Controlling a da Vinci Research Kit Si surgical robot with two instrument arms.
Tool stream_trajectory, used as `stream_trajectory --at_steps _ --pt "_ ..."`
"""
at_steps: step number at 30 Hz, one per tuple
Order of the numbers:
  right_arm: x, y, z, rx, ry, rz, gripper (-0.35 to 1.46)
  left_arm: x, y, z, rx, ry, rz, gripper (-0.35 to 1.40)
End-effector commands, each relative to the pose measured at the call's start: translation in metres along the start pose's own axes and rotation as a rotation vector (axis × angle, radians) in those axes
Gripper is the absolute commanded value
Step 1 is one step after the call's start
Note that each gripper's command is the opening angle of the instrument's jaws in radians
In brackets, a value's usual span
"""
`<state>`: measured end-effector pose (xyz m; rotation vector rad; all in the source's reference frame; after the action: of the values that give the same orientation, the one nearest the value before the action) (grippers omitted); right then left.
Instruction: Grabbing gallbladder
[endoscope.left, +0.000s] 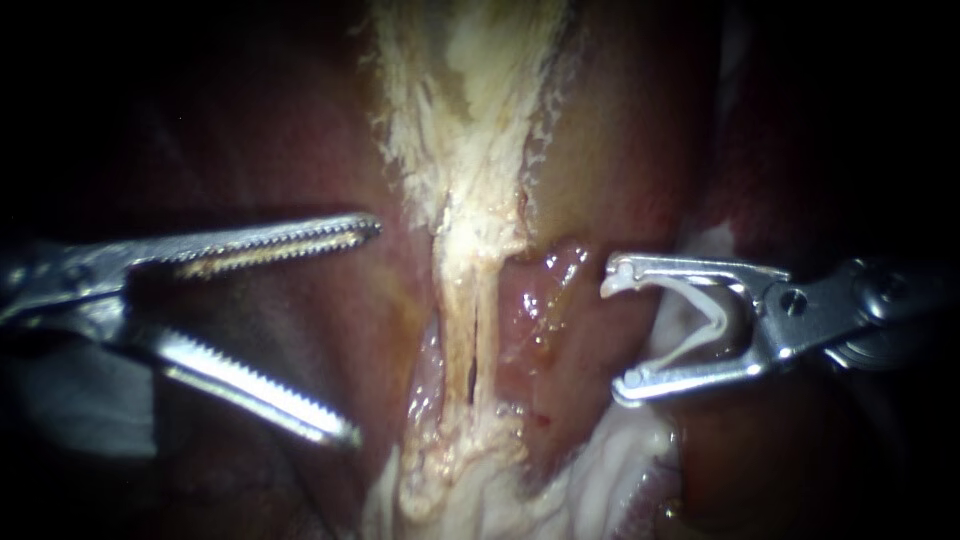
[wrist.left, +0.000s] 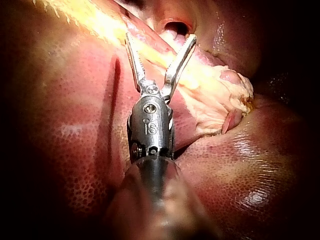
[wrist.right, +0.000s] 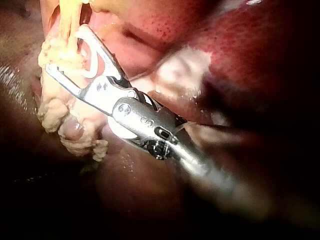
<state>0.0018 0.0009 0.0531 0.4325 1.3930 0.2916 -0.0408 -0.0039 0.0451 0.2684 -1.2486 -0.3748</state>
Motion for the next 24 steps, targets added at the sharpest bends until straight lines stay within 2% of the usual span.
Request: stream_trajectory --at_steps 1,7,10,11,13,17,21,24 --pt "0.0 0.0 0.0 0.0 0.0 0.0 0.59 0.0001 0.0 0.0 0.0 0.0 0.0 0.91" --pt "0.0 0.0 0.0001 0.0 0.0 0.0 0.59 0.0002 -0.0001 0.0 -0.008 0.002 0.001 0.93" --pt "0.0 0.0 0.0001 0.0 0.0 0.0 0.59 0.0003 0.0 0.0 -0.074 0.006 -0.083 0.89" --pt "0.0 0.0 0.0001 -0.001 0.0 0.0 0.59 0.0003 0.0 0.0 -0.101 0.012 -0.131 0.86" --pt "0.0 0.0001 0.0001 -0.001 0.001 0.0 0.59 0.0002 0.0 0.0002 -0.137 0.024 -0.181 0.79" --pt "0.0 0.0001 0.0004 -0.002 0.001 0.001 0.59 -0.0001 0.0004 0.0018 -0.202 0.06 -0.281 0.76" --pt "0.0 0.0001 0.0004 -0.002 0.002 0.001 0.59 0.0 0.0014 0.0038 -0.253 0.095 -0.316 0.76" --pt "0.0 0.0002 0.0004 -0.002 0.001 0.001 0.59 0.0002 0.0023 0.005 -0.273 0.121 -0.351 0.72"
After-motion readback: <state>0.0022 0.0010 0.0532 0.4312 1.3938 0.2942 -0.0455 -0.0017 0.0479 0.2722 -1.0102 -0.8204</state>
